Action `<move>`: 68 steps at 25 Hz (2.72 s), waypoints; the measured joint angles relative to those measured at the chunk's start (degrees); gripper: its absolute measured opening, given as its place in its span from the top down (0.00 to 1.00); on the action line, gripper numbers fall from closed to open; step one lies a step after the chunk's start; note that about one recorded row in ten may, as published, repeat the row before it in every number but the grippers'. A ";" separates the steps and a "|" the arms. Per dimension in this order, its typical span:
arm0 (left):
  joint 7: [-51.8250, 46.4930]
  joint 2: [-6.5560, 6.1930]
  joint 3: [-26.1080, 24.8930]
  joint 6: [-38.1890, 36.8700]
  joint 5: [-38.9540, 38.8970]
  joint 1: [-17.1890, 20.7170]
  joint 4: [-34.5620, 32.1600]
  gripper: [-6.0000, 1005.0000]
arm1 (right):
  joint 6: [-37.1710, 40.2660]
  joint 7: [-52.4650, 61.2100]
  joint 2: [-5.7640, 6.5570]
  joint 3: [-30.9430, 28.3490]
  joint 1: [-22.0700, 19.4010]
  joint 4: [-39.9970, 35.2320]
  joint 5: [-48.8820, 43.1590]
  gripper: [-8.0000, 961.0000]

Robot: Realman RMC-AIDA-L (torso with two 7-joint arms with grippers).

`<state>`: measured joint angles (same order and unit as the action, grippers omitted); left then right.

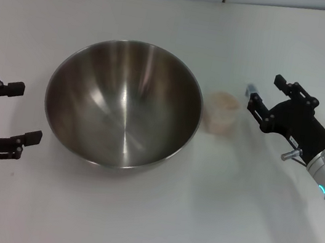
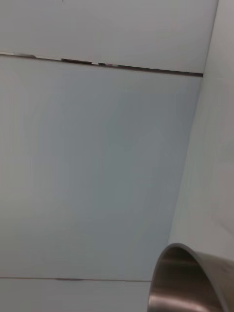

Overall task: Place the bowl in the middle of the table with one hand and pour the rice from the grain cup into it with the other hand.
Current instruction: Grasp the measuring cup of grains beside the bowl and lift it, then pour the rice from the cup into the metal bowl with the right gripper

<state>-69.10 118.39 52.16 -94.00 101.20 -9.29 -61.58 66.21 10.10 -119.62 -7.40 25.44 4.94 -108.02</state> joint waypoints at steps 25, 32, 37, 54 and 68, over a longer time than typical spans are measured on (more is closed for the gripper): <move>-1.57 0.09 0.75 0.32 1.95 -0.95 -0.32 0.14 | 11.03 -9.93 0.00 -1.64 -1.77 3.05 0.09 0.98; -5.20 0.16 0.74 0.94 5.33 -2.09 -3.24 0.14 | 21.83 -19.12 0.09 -3.31 -0.50 5.24 0.09 0.98; -5.28 0.18 1.06 0.94 5.34 -2.13 -3.34 0.14 | 22.15 -37.62 0.08 -2.52 3.18 9.30 -0.41 0.98; -6.34 0.18 1.55 1.02 5.32 -2.71 -4.59 0.14 | 18.26 -107.51 -0.26 -2.45 2.85 19.58 -13.02 0.98; -6.58 0.18 2.19 1.07 5.40 -2.91 -4.60 0.14 | 11.15 -144.95 -0.26 -2.53 3.33 24.26 -15.67 0.98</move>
<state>-75.68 118.57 54.36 -92.93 106.60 -12.21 -66.18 77.36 -134.84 -119.88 -9.93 28.77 29.20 -123.70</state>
